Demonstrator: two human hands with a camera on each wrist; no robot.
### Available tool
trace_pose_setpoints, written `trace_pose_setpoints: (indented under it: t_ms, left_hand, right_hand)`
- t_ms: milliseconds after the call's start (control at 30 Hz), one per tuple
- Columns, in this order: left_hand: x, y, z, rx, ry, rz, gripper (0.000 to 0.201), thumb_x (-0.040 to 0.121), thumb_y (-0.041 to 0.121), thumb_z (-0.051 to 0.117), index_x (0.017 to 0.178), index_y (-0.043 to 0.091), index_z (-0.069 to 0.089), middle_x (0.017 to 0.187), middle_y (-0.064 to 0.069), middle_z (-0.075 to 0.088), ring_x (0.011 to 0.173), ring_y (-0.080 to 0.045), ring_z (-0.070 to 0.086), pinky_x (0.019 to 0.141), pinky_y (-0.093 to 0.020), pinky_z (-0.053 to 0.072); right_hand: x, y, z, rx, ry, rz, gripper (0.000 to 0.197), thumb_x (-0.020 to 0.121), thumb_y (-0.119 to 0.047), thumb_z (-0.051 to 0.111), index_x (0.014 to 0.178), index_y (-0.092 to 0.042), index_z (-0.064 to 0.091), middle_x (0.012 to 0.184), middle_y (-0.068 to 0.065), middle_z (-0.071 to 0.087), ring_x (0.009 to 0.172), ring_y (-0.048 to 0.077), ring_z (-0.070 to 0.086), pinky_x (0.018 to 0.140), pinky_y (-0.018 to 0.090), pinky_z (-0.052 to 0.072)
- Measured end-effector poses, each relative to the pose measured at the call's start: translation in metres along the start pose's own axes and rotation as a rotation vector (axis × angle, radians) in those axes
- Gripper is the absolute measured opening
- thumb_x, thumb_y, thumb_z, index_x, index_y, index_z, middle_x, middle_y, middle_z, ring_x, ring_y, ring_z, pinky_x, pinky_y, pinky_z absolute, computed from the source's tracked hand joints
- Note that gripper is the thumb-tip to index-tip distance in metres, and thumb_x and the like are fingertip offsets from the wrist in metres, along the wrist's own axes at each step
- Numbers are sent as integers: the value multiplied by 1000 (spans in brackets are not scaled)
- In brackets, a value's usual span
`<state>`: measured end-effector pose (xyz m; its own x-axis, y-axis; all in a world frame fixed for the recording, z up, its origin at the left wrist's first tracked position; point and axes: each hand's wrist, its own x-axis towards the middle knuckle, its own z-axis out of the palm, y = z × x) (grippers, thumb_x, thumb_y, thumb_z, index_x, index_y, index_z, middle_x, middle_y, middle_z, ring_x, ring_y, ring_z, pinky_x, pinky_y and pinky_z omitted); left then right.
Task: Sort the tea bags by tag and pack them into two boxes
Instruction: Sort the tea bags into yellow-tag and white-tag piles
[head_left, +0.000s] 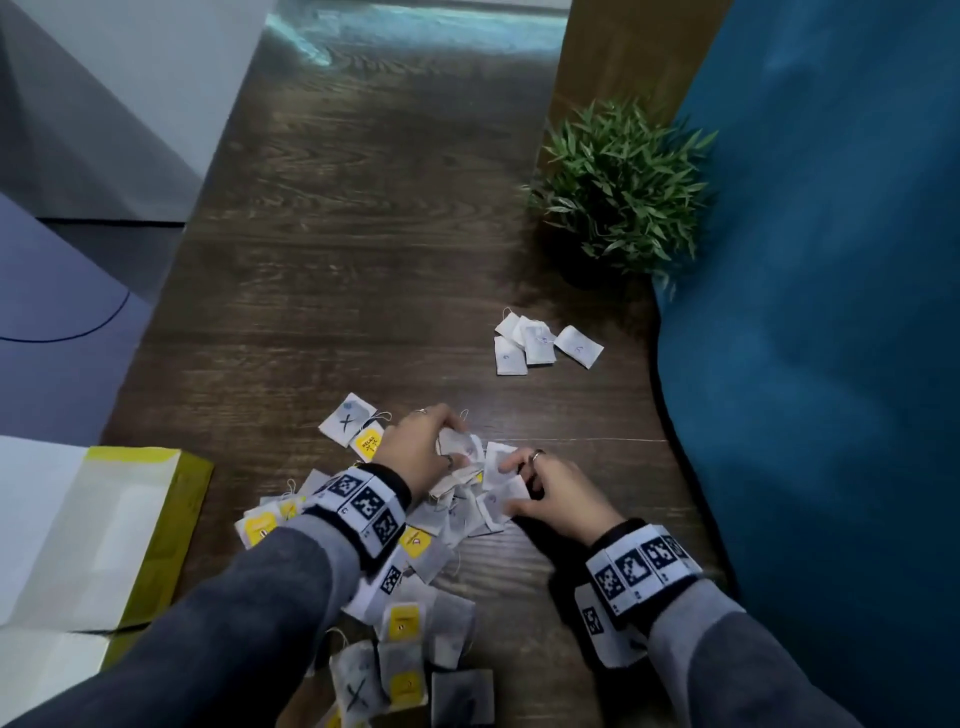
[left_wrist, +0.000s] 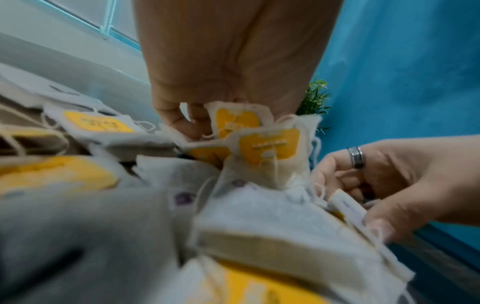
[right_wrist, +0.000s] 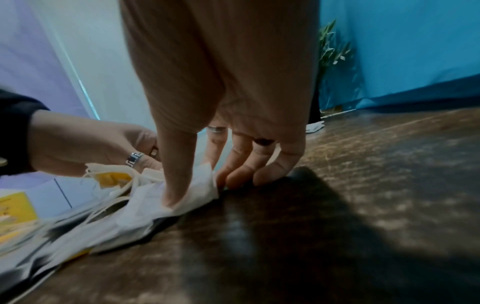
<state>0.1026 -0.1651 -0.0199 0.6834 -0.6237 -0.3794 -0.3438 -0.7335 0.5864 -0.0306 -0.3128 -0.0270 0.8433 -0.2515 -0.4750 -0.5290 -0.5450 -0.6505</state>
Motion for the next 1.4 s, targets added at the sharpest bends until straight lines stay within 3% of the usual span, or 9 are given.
trace_pose_setpoints:
  t_ms: [100, 267, 333, 467, 733, 1033, 1133, 1233, 1400]
  left_hand:
    - [-8, 1, -1, 46, 94, -7, 35, 80, 30, 67, 114, 34, 56, 113, 8, 63, 115, -19, 51, 98, -40, 32]
    - [-24, -10, -18, -270, 160, -67, 22, 79, 35, 67, 88, 49, 54, 98, 16, 63, 108, -14, 55, 102, -46, 36]
    - [-33, -11, -28, -471, 227, -81, 24, 77, 32, 71, 92, 44, 57, 97, 15, 63, 100, -12, 58, 94, -39, 44]
    - [-51, -14, -46, -965, 288, -168, 24, 84, 3, 64, 103, 17, 62, 102, -1, 64, 95, -17, 61, 82, -26, 51]
    - [-67, -36, -57, -1320, 136, -374, 33, 88, -15, 38, 100, 7, 59, 89, -9, 58, 77, -16, 60, 69, -28, 55]
    - [-26, -21, -49, -689, 52, -205, 32, 82, 11, 69, 112, 12, 58, 97, -6, 65, 82, -19, 62, 69, -26, 49]
    - [-1, -7, -45, -384, -34, -104, 6, 85, 19, 66, 86, 13, 63, 78, 1, 64, 78, -17, 61, 65, -19, 42]
    - [16, -1, -38, -71, -89, -91, 19, 83, 10, 62, 66, 12, 56, 73, -5, 57, 76, -20, 54, 59, -25, 39]
    - [19, -3, -35, 50, -50, -110, 11, 79, 11, 61, 75, 17, 53, 83, -5, 60, 92, -29, 59, 81, -39, 48]
  right_hand:
    - [-7, 1, 0, -3, 23, 5, 22, 73, -29, 74, 87, -25, 58, 77, 0, 57, 68, 13, 51, 66, 29, 40]
    - [-11, 3, -7, 196, 148, 58, 19, 79, -22, 72, 76, -24, 54, 90, -6, 52, 82, 11, 51, 74, 19, 39]
    - [-3, 0, -6, 197, 182, 21, 25, 79, -23, 73, 71, -31, 51, 100, -7, 48, 101, 16, 49, 88, 23, 33]
    - [15, -15, -2, 123, 180, -24, 16, 80, -23, 72, 85, -22, 57, 120, -1, 48, 108, 12, 36, 80, 12, 21]
    - [36, -35, 0, -3, 170, 43, 16, 77, -18, 70, 74, -20, 54, 87, 3, 62, 99, 23, 52, 89, 34, 45]
    - [17, -26, 3, 351, 321, 56, 24, 77, -2, 70, 71, -18, 54, 71, -3, 57, 65, 8, 51, 55, 7, 40]
    - [8, -13, -3, 690, 353, 135, 26, 77, 0, 71, 86, -22, 59, 86, 10, 63, 74, 17, 58, 70, 25, 52]
    - [-6, -6, -8, 1075, 297, 187, 33, 80, 6, 64, 102, -17, 56, 89, 7, 67, 74, 17, 65, 64, 26, 56]
    - [-21, 6, -7, 1235, 182, 176, 43, 82, 8, 60, 122, -7, 52, 105, 16, 66, 77, 17, 68, 67, 24, 58]
